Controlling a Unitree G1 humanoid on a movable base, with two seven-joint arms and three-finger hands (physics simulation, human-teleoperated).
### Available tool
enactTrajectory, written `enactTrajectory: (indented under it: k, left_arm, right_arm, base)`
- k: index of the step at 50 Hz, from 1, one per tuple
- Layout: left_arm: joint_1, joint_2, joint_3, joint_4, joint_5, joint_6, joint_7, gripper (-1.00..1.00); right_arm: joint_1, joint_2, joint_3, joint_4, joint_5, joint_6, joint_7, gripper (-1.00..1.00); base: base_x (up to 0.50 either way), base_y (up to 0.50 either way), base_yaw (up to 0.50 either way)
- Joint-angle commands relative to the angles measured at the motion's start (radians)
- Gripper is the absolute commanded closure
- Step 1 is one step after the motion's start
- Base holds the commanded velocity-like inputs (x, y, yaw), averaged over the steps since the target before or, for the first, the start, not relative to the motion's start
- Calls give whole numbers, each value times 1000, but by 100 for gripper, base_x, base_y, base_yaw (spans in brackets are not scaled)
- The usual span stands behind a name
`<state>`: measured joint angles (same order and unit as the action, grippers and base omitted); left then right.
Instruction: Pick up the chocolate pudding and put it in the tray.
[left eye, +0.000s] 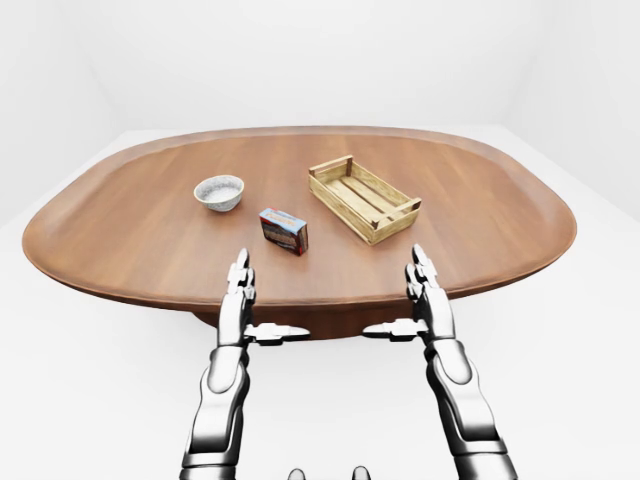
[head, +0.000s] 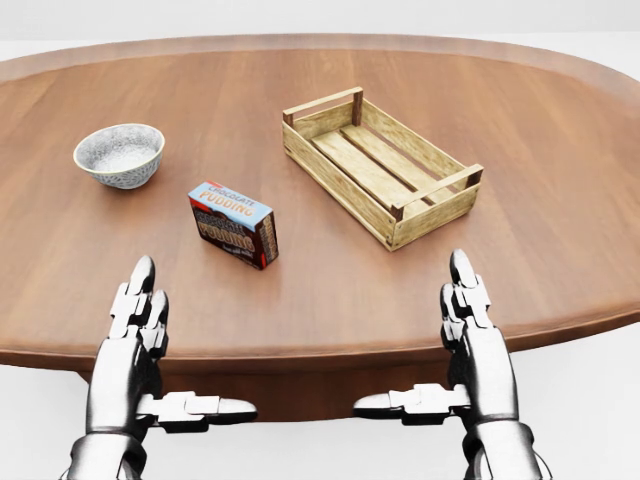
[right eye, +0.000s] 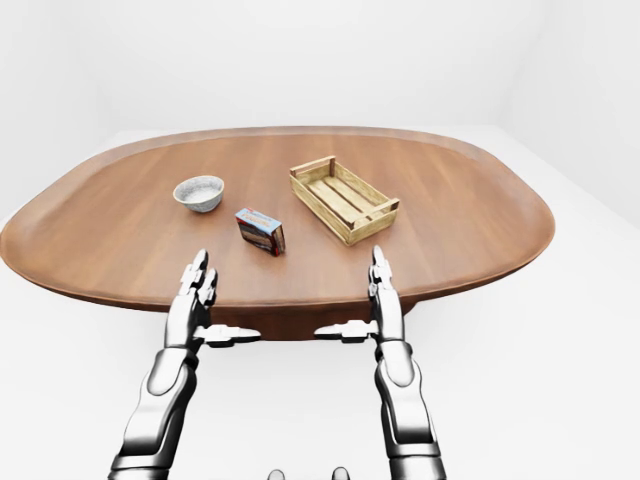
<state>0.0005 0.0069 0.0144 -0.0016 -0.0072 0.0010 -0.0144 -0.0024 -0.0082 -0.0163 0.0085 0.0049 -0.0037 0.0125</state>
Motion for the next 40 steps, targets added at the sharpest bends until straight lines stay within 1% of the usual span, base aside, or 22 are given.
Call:
enactTrajectory:
  k: [1, 5, 6, 7, 9, 12, 18, 19, 20, 21, 23, 26, 28, 30, 32, 33, 34, 35, 37, 40]
  left_arm:
    - [-2, 11, 23, 7, -11, -5, -22, -100]
    - [-4, 11, 24, 7, -12, -1, -21, -100]
    - [-2, 11, 23, -1, -12, 6, -20, -100]
    - [-1, 11, 23, -3, -12, 7, -20, -100]
    - [-3, 11, 24, -2, -13, 8, -19, -100]
    - [-4, 11, 25, 3, -14, 4, -20, -100]
    - [-5, 12, 26, 2, -15, 8, -18, -100]
    - [-5, 12, 26, 1, -15, 10, -18, -100]
    - [-6, 12, 26, 3, -15, 9, -18, -100]
    - [-10, 12, 27, 15, -16, 1, -18, -100]
    - [-8, 12, 26, 7, -16, 7, -18, -100]
    - [-10, 13, 27, 16, -16, -1, -19, -100]
    - [-10, 13, 27, 17, -16, -2, -19, -100]
    - [-7, 13, 27, 9, -16, 3, -19, -100]
    - [-8, 13, 26, 13, -16, 0, -20, -100]
    - [-8, 13, 27, 12, -16, 1, -20, -100]
    - [-8, 13, 27, 11, -16, 2, -20, -100]
    - [-7, 13, 26, 12, -16, 1, -20, -100]
    - [-6, 13, 27, 6, -16, 5, -20, -100]
    - [-6, 13, 27, 6, -16, 6, -20, -100]
  right_arm:
    - [-6, -15, -27, 26, -1, -19, 15, -100]
    - [-8, -15, -28, 26, -2, -16, 13, -100]
    - [-10, -15, -29, 29, -2, -17, 11, -100]
    - [-11, -15, -29, 35, -3, -23, 11, -100]
    - [-10, -14, -29, 30, -2, -17, 10, -100]
    - [-9, -14, -29, 28, -2, -18, 9, -100]
    - [-11, -15, -32, 35, -1, -28, 6, -100]
    - [-18, -14, -34, 109, -4, -84, 5, -100]
    - [-19, -15, -34, 111, -3, -84, 5, -100]
    - [-13, -16, -31, 45, -2, -41, 3, -100]
    - [-11, -16, -30, 30, -4, -31, 2, -100]
    - [-10, -16, -29, 23, -9, -30, 1, -100]
    - [-8, -16, -28, 22, -11, -32, 1, -100]
    - [-6, -16, -28, 19, -14, -33, 0, -100]
    - [-7, -16, -27, 21, -17, -36, -1, -100]
    - [-9, -15, -28, 41, -18, -55, -1, -100]
    - [-14, -15, -29, 100, -20, -84, -1, -100]
    - [-7, -16, -26, 30, -19, -45, -1, -100]
    - [-8, -16, -26, 22, -20, -38, -1, -100]
    - [-8, -16, -25, 25, -26, -42, -3, -100]
  base:
    - [0, 0, 0]
    - [0, 0, 0]
    - [0, 0, 0]
    - [0, 0, 0]
    - [0, 0, 0]
    - [0, 0, 0]
    - [0, 0, 0]
    - [0, 0, 0]
    - [0, 0, 0]
    - [0, 0, 0]
    - [0, 0, 0]
    - [0, 0, 0]
    - [0, 0, 0]
    - [0, 0, 0]
    - [0, 0, 0]
    - [0, 0, 0]
    - [0, 0, 0]
    - [0, 0, 0]
    - [0, 0, 0]
    - [0, 0, 0]
